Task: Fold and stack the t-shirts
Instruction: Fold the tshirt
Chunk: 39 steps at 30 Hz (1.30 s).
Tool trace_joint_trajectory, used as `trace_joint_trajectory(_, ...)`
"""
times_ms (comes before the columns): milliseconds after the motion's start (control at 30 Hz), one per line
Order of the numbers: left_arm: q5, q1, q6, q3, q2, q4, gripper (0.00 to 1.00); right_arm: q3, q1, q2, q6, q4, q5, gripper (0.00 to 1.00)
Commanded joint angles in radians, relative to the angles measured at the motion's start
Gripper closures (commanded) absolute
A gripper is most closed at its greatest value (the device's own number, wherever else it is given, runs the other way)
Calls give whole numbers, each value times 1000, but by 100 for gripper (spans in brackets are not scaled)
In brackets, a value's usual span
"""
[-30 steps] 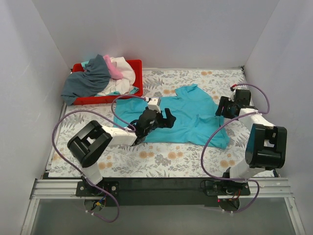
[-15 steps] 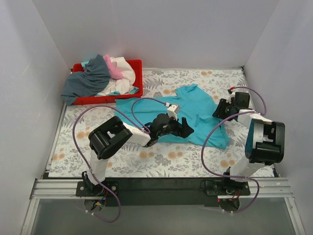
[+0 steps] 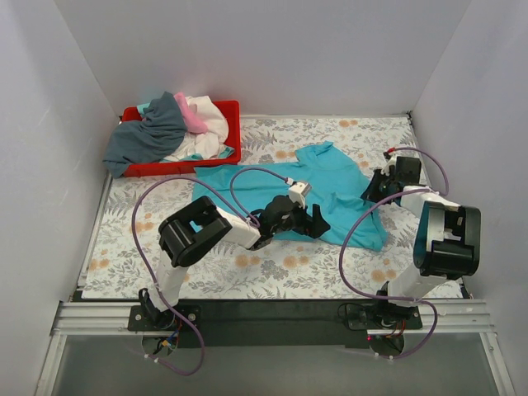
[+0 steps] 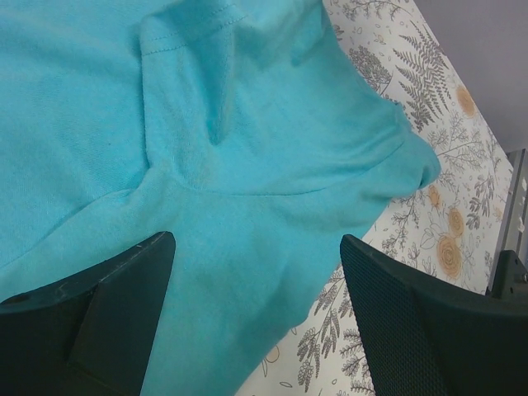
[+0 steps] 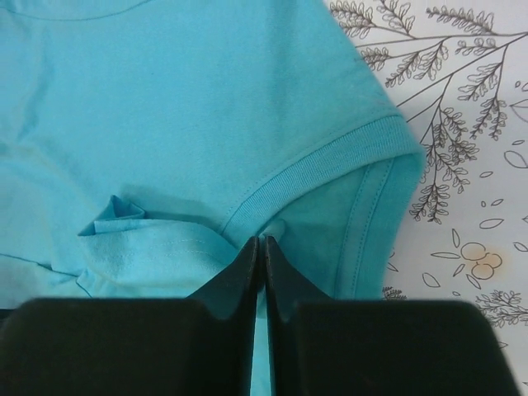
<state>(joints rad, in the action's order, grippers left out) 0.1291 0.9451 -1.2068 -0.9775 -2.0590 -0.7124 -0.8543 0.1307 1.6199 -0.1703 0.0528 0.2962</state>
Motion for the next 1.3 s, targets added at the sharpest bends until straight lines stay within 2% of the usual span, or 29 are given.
trace_joint_trajectory(0,-32,0,20,-21,-9,36,25,8,6,-81,8,-19,-9,99)
trace_joint_trajectory(233,-48,0,10,-9,-6,47,25,38,4,-189,20,-11,-109,99)
trace_joint_trajectory(400,-60,0,16,3,10,50,25,35,6,-172,18,15,-186,99)
trace_joint_trajectory(433,-60,0,16,5,13,51,25,31,6,-158,20,22,-196,88)
trace_joint_trajectory(500,-69,-2,18,8,26,59,25,21,6,-153,18,39,-213,78)
trace_joint_trajectory(533,-75,0,19,13,33,62,25,20,6,-158,18,45,-230,70)
trace_joint_trajectory(633,-105,0,33,25,71,76,25,26,0,-202,18,48,-241,61)
trace_joint_trajectory(767,-150,-3,53,31,125,91,24,24,-55,-250,23,45,-243,59)
trace_joint_trajectory(900,-216,-19,50,52,186,131,24,-18,-199,-226,26,44,-180,59)
trace_joint_trajectory(1167,-279,-83,21,175,350,129,23,-161,-379,6,8,41,-155,62)
trace_joint_trajectory(1267,-284,-126,1,229,367,131,23,-184,-413,72,2,50,-215,63)
